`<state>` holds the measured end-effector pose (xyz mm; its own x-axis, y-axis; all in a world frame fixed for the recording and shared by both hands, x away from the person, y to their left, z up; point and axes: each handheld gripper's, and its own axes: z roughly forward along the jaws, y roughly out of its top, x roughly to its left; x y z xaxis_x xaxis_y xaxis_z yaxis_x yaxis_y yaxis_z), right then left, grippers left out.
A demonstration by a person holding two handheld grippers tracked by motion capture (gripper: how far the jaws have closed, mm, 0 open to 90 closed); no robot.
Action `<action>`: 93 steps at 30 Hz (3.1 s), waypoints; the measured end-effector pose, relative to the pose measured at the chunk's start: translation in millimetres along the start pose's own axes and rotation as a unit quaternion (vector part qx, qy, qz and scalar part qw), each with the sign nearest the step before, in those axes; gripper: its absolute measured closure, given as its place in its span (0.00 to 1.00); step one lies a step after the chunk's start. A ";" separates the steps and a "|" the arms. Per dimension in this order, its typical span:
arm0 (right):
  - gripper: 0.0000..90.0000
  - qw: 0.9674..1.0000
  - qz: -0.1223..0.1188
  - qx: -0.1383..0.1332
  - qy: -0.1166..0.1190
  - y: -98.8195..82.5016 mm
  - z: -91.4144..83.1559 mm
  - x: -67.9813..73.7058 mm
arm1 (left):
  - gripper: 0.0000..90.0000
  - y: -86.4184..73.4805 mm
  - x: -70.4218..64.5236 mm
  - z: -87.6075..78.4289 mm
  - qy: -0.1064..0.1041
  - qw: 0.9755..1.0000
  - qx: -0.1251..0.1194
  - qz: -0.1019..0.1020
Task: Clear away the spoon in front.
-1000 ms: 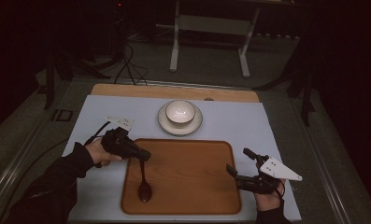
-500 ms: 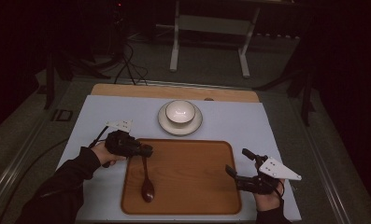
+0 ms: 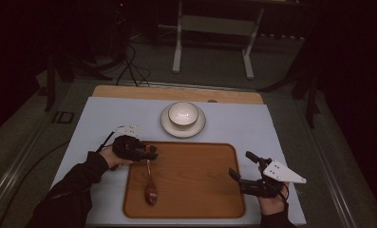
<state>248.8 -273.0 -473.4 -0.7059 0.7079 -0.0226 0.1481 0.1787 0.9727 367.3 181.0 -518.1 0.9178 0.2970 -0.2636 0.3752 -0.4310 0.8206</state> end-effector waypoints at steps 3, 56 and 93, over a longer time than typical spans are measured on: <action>0.16 1.000 0.001 0.001 0.001 -0.1 0.2 -0.2 | 0.67 -0.2 0.7 3.9 0.009 1.000 0.002 0.005; 0.16 1.000 0.001 0.002 0.005 1.0 0.2 1.2 | 0.01 12.4 -16.3 -7.6 0.058 0.997 -0.034 -0.030; 0.16 1.000 -0.003 0.007 0.006 0.2 3.3 3.3 | 0.01 -11.0 -84.5 -77.7 0.116 0.985 -0.119 -0.032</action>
<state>248.7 -268.4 -474.0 -0.7155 0.6981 -0.0255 0.1535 0.1927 0.9692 275.4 226.9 -465.5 0.8283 0.5162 -0.2176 0.3640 -0.2006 0.9095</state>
